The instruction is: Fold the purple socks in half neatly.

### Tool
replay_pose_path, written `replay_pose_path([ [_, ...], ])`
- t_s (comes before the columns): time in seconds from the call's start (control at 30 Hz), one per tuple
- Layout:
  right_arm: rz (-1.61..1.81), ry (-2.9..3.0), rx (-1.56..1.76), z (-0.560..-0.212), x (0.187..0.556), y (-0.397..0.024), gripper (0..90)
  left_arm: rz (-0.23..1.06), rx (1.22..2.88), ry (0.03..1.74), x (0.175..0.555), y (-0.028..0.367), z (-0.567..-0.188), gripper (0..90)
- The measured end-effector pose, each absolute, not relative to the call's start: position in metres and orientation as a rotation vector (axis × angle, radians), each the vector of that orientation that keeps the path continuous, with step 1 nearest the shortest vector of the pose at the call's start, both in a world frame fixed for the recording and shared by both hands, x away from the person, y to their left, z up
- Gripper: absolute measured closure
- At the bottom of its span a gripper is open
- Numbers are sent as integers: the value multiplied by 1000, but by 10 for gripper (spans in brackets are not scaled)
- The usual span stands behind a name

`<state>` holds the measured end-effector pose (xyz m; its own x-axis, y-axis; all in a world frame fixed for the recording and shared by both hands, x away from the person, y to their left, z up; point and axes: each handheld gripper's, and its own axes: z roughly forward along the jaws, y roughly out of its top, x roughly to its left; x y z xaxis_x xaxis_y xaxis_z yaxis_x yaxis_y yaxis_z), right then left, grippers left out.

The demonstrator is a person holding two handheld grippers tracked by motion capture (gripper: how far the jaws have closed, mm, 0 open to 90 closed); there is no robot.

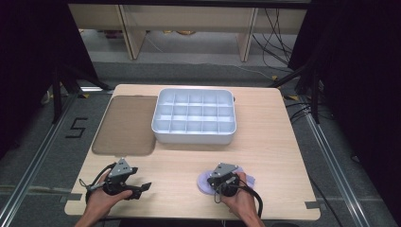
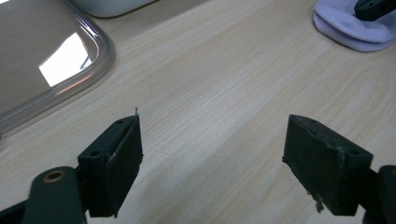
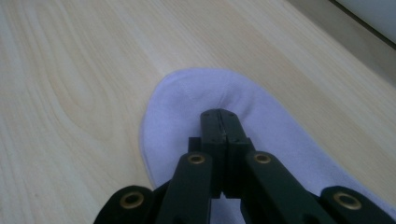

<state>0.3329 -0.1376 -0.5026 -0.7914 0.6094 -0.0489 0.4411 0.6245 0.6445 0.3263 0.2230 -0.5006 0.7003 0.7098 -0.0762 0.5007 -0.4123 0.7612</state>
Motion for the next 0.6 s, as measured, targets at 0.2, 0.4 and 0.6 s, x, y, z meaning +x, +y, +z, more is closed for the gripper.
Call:
replay_pose_path([
  [0.2,945,2607,818,-504,330,-111,900,321,2083,933,325,221,-500,200],
  [0.4,958,2634,734,-505,331,-87,900,325,2093,915,324,218,-500,199],
  [0.6,962,2645,709,-505,331,-69,900,271,2059,913,323,214,-502,230],
])
